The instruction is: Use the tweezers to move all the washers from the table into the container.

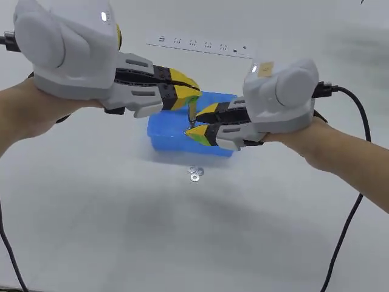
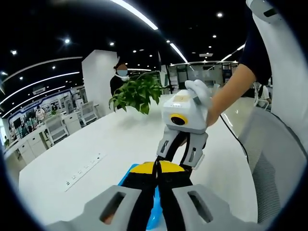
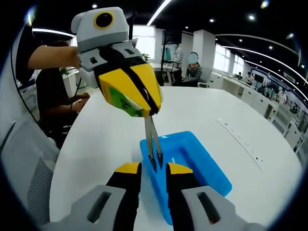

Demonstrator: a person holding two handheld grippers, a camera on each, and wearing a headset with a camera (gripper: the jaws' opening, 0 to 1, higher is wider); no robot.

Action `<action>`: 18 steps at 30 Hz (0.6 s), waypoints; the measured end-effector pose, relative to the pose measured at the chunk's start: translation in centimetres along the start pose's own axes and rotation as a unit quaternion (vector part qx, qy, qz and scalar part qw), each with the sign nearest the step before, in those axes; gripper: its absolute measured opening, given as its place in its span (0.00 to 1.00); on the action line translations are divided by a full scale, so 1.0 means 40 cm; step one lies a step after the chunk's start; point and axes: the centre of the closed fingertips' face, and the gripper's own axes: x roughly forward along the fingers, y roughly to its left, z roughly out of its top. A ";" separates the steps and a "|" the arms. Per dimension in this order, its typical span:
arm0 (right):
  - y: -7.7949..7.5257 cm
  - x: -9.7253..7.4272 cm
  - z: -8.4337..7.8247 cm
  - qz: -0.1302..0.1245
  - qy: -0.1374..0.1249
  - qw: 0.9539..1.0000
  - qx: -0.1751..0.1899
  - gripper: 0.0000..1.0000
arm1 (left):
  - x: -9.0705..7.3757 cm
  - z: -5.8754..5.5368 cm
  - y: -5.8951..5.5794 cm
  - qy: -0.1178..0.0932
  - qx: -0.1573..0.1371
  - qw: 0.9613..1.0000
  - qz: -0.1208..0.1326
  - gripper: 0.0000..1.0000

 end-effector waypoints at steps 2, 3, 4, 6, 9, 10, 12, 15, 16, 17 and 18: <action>-0.005 -0.006 -0.006 -0.011 0.001 1.000 0.002 0.25 | -0.002 0.005 -0.004 -0.001 0.003 1.000 -0.001 0.04; -0.011 -0.012 -0.009 -0.023 0.001 1.000 0.002 0.26 | -0.004 0.008 -0.006 -0.001 0.003 1.000 -0.002 0.04; -0.013 -0.016 -0.011 -0.028 0.001 1.000 0.003 0.27 | -0.005 0.012 -0.008 -0.002 0.004 1.000 -0.002 0.04; -0.012 -0.023 -0.016 -0.032 0.002 0.999 0.009 0.31 | -0.008 0.017 -0.009 -0.004 0.007 1.000 0.000 0.04; -0.007 -0.031 -0.024 -0.039 0.010 0.999 0.006 0.35 | -0.014 0.026 -0.014 -0.007 0.009 1.000 0.003 0.04; -0.005 -0.036 -0.025 -0.041 0.011 0.999 0.006 0.36 | -0.016 0.029 -0.016 -0.008 0.010 1.000 0.003 0.04; -0.009 -0.045 -0.025 -0.051 0.010 0.999 0.008 0.40 | -0.021 0.037 -0.022 -0.010 0.011 1.000 0.004 0.04; -0.006 -0.058 -0.022 -0.059 0.002 0.998 0.014 0.46 | -0.031 0.046 -0.030 -0.014 0.014 1.000 0.006 0.04; -0.001 -0.062 -0.024 -0.059 0.000 0.998 0.019 0.48 | -0.035 0.049 -0.034 -0.017 0.017 1.000 0.006 0.04; 0.002 -0.065 -0.026 -0.059 0.000 0.998 0.020 0.49 | -0.039 0.053 -0.039 -0.019 0.019 1.000 0.005 0.04; 0.006 -0.068 -0.029 -0.059 0.000 0.998 0.021 0.52 | -0.042 0.054 -0.043 -0.020 0.019 1.000 0.004 0.04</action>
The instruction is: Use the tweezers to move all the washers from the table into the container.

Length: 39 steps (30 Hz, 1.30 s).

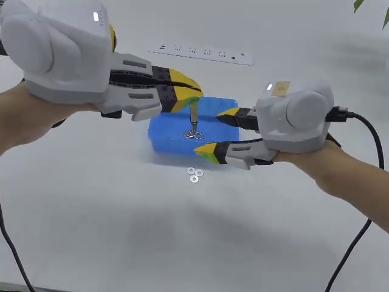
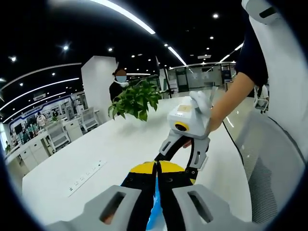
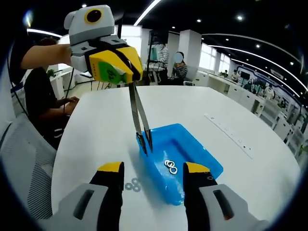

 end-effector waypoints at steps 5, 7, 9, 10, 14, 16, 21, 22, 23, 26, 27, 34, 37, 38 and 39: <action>0.020 -0.016 -0.028 0.000 0.007 1.000 0.001 0.63 | -0.012 0.004 -0.016 -0.006 0.003 1.000 0.003 0.04; 0.028 -0.023 -0.035 -0.001 0.008 1.000 0.002 0.65 | -0.014 0.003 -0.030 -0.007 0.003 1.000 0.003 0.04; 0.034 -0.031 -0.044 0.001 0.008 1.000 0.002 0.68 | -0.017 -0.004 -0.041 -0.006 0.002 1.000 0.002 0.04; 0.040 -0.038 -0.047 0.004 0.006 1.000 0.001 0.70 | -0.018 -0.007 -0.047 -0.006 0.000 1.000 0.001 0.04; 0.068 -0.057 -0.053 0.021 -0.001 1.000 -0.005 0.79 | -0.030 -0.011 -0.060 -0.029 -0.029 0.999 0.004 0.04; 0.080 -0.065 -0.060 0.031 -0.002 0.999 -0.007 0.83 | -0.028 -0.020 -0.071 -0.022 -0.028 0.999 0.003 0.04; 0.113 -0.075 -0.087 0.053 0.004 0.999 -0.009 0.92 | -0.031 -0.034 -0.094 -0.033 -0.033 0.999 -0.001 0.04; 0.118 -0.077 -0.091 0.056 0.005 0.998 -0.010 0.93 | -0.030 -0.044 -0.096 -0.031 -0.032 0.999 0.001 0.04; 0.128 -0.080 -0.096 0.062 0.006 0.998 -0.010 0.94 | -0.030 -0.051 -0.098 -0.030 -0.033 0.999 0.002 0.04; 0.146 -0.084 -0.112 0.075 0.010 0.997 -0.003 1.00 | -0.023 -0.080 -0.108 -0.023 -0.039 0.999 -0.001 0.04; 0.151 -0.085 -0.120 0.080 0.013 0.997 -0.005 1.00 | -0.021 -0.086 -0.112 -0.022 -0.039 0.999 -0.003 0.04; 0.172 -0.094 -0.155 0.100 0.027 0.995 -0.004 1.00 | 0.002 -0.129 -0.130 -0.012 -0.046 0.999 -0.014 0.04; 0.171 -0.098 -0.158 0.099 0.022 0.995 0.008 1.00 | 0.010 -0.140 -0.131 -0.014 -0.034 0.999 -0.012 0.04; 0.172 -0.099 -0.159 0.100 0.021 0.995 0.010 1.00 | 0.012 -0.143 -0.129 -0.014 -0.036 0.999 -0.011 0.04; 0.173 -0.100 -0.160 0.100 0.020 0.995 0.012 1.00 | 0.014 -0.146 -0.126 -0.014 -0.037 0.999 -0.010 0.04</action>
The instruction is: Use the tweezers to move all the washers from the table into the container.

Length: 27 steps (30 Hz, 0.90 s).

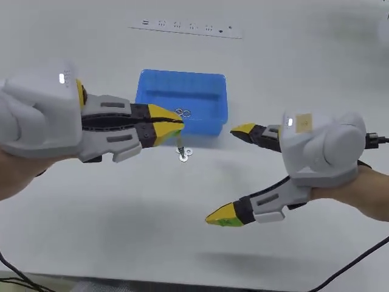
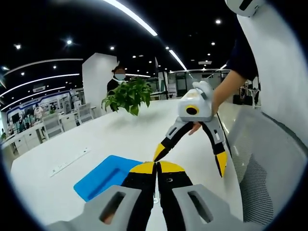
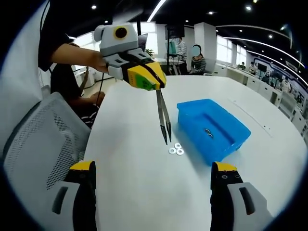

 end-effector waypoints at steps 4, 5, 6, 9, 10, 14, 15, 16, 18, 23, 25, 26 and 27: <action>0.003 0.000 -0.004 0.001 -0.002 1.000 0.005 1.00 | 0.006 -0.009 0.003 0.003 -0.004 1.000 -0.005 0.04; 0.004 0.002 -0.007 0.001 -0.003 1.000 0.008 1.00 | 0.007 -0.009 0.004 0.003 -0.004 1.000 -0.006 0.04; 0.004 0.002 -0.008 0.001 -0.003 1.000 0.009 1.00 | 0.009 -0.011 0.003 0.004 -0.005 1.000 -0.007 0.04; 0.006 0.009 -0.013 0.003 -0.005 1.000 0.017 1.00 | 0.013 -0.016 0.005 0.005 -0.008 1.000 -0.009 0.04; 0.007 0.010 -0.014 0.004 -0.006 1.000 0.020 1.00 | 0.016 -0.020 0.005 0.007 -0.008 1.000 -0.009 0.04; 0.010 0.016 -0.015 0.005 -0.009 1.000 0.028 1.00 | 0.023 -0.026 0.004 0.009 -0.007 1.000 -0.009 0.04; 0.011 0.016 -0.015 0.005 -0.009 1.000 0.029 1.00 | 0.025 -0.027 0.003 0.010 -0.007 1.000 -0.009 0.04; 0.013 0.016 -0.017 0.006 -0.009 0.999 0.031 1.00 | 0.027 -0.029 0.002 0.011 -0.008 1.000 -0.011 0.04; 0.016 0.017 -0.019 0.009 -0.010 0.999 0.035 0.99 | 0.031 -0.033 0.001 0.014 -0.007 1.000 -0.012 0.04; 0.017 0.016 -0.023 0.008 -0.011 0.999 0.043 0.99 | 0.032 -0.033 0.005 0.015 -0.005 1.000 -0.010 0.04; 0.019 0.017 -0.025 0.009 -0.010 0.999 0.046 0.98 | 0.031 -0.033 0.007 0.016 -0.004 1.000 -0.010 0.04; 0.020 0.017 -0.026 0.009 -0.010 0.999 0.046 0.98 | 0.031 -0.033 0.007 0.016 -0.004 1.000 -0.009 0.04; 0.022 0.018 -0.026 0.010 -0.010 0.999 0.047 0.98 | 0.030 -0.033 0.008 0.017 -0.003 1.000 -0.008 0.04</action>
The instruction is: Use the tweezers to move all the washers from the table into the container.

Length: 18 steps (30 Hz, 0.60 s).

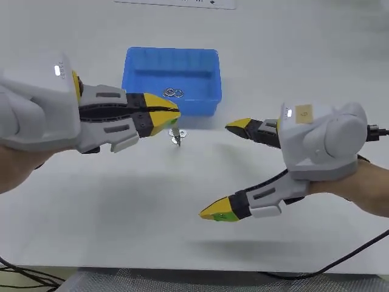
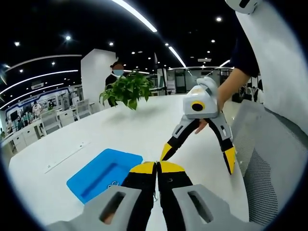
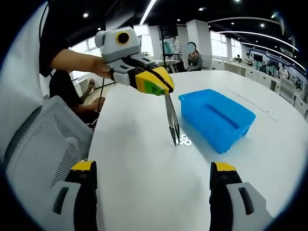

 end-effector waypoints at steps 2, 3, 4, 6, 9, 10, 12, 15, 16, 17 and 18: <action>0.004 0.002 -0.001 0.001 0.000 1.000 0.002 0.98 | -0.001 0.000 0.000 0.001 0.003 1.000 0.000 0.04; 0.006 0.003 0.000 0.002 -0.001 1.000 0.002 0.98 | -0.003 0.001 0.000 0.001 0.002 1.000 0.001 0.04; 0.007 0.005 0.000 0.003 -0.001 1.000 0.003 0.98 | -0.004 0.002 -0.001 0.000 0.000 1.000 0.001 0.04; 0.009 0.007 0.000 0.003 -0.002 1.000 0.004 0.98 | -0.005 0.000 -0.001 0.003 0.004 1.000 0.002 0.04; 0.012 0.009 0.001 0.005 -0.002 1.000 0.005 0.98 | -0.008 -0.003 0.001 0.003 0.001 1.000 0.004 0.04; 0.013 0.009 0.002 0.005 -0.002 1.000 0.005 0.98 | -0.008 -0.003 0.002 0.002 0.001 1.000 0.005 0.04; 0.013 0.009 0.001 0.005 -0.002 1.000 0.005 0.97 | -0.009 -0.003 0.002 0.003 0.001 1.000 0.005 0.04; 0.013 0.009 -0.002 0.005 -0.001 1.000 0.008 0.96 | -0.008 -0.003 0.004 0.004 -0.005 1.000 0.004 0.04; 0.012 0.009 -0.002 0.005 0.000 1.000 0.008 0.96 | -0.007 -0.003 0.006 0.004 -0.011 1.000 0.002 0.04; 0.010 0.010 -0.002 0.005 0.000 1.000 0.008 0.96 | -0.007 -0.004 0.008 0.004 -0.018 1.000 0.002 0.04; 0.009 0.011 -0.001 0.005 -0.001 1.000 0.008 0.96 | -0.005 -0.005 0.010 0.002 -0.031 1.000 -0.001 0.04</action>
